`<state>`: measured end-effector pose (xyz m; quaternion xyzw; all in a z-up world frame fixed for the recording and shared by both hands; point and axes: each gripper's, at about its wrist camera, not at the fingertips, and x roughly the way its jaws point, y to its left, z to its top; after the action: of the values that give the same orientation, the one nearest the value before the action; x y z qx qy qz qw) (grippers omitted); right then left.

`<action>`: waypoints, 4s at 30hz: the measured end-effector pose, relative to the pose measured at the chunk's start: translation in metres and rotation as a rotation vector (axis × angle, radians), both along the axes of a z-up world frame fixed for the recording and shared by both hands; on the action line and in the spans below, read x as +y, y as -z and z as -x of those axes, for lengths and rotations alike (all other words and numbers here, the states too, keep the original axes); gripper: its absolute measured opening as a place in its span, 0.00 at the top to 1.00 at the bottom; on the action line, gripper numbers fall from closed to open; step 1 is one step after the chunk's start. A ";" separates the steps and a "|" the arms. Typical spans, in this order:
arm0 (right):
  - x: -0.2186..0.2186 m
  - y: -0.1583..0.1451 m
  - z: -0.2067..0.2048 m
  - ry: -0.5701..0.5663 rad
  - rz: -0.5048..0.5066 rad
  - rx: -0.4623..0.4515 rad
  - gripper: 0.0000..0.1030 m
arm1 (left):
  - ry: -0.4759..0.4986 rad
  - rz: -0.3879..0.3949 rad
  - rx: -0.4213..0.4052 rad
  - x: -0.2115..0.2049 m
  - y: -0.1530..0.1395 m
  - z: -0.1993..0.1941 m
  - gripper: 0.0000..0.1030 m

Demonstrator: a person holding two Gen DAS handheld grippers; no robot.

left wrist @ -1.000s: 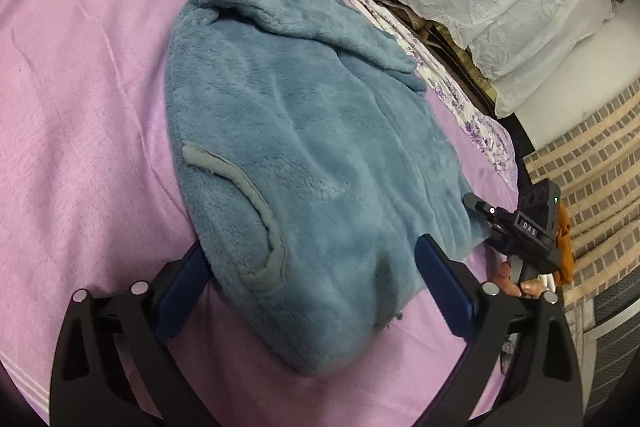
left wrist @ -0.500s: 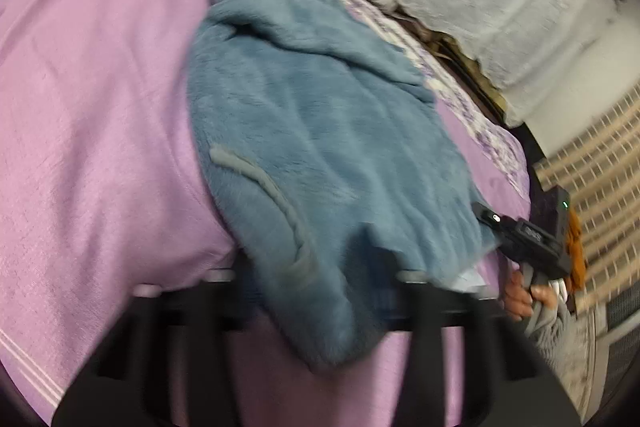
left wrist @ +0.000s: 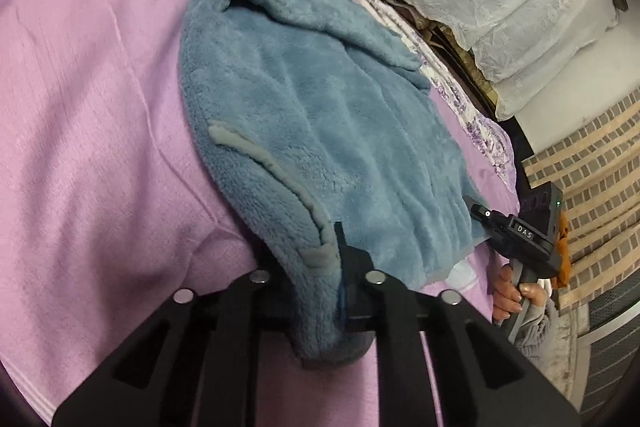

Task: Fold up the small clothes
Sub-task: 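Grasp the jacket hem with the left gripper while the right gripper grasps the hem, then lift the held hem with both grippers and fold it over toward the collar, then open both grippers to release the hem onto the folded jacket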

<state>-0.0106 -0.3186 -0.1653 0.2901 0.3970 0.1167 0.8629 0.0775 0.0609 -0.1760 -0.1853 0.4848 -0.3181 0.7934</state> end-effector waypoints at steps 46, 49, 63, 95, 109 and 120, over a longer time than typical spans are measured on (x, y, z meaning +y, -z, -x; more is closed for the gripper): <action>0.009 -0.076 -0.033 -0.030 -0.207 -0.137 0.87 | -0.026 -0.005 -0.189 0.043 -0.084 -0.045 0.90; 0.008 -0.080 -0.050 -0.022 -0.213 -0.142 0.87 | -0.033 -0.010 -0.191 0.040 -0.089 -0.062 0.89; 0.002 -0.087 -0.123 0.013 -0.239 -0.146 0.87 | -0.060 -0.017 -0.194 0.028 -0.104 -0.125 0.89; -0.029 -0.015 -0.242 0.098 -0.399 -0.051 0.66 | -0.149 0.060 -0.016 0.029 -0.054 -0.250 0.76; 0.012 -0.088 -0.202 0.009 -0.068 -0.272 0.58 | -0.210 -0.050 -0.325 0.039 -0.101 -0.200 0.24; 0.086 -0.077 -0.256 -0.068 0.158 -0.128 0.55 | -0.138 -0.404 -0.366 -0.062 -0.102 -0.231 0.17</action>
<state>0.2454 -0.2329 -0.0879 0.1994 0.3585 0.1324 0.9023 0.3088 -0.0011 -0.0743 0.0044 0.3734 -0.1883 0.9084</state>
